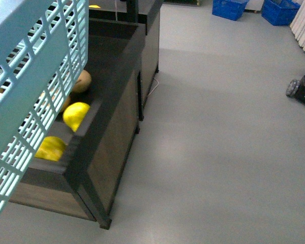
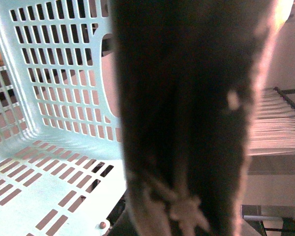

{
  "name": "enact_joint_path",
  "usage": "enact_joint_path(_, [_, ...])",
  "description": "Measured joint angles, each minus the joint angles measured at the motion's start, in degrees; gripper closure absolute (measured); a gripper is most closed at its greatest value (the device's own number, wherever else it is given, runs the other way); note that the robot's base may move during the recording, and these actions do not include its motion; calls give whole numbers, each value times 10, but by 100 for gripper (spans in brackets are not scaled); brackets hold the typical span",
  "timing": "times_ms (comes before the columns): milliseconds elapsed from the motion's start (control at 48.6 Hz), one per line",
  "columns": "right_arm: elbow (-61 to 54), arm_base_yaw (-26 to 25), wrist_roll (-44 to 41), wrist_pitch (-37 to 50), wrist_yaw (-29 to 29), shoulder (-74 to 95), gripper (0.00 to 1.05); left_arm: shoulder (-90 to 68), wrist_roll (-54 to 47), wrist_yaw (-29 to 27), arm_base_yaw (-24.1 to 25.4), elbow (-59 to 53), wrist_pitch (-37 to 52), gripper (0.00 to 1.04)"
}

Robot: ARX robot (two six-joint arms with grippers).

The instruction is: Pick mango and avocado into basket

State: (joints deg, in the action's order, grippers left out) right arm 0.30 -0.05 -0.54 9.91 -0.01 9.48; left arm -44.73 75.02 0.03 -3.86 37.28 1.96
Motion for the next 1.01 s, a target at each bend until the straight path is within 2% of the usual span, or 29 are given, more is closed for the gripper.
enact_joint_path(1008, [0, 0, 0, -1, 0, -1, 8, 0, -1, -2, 0, -1, -1, 97])
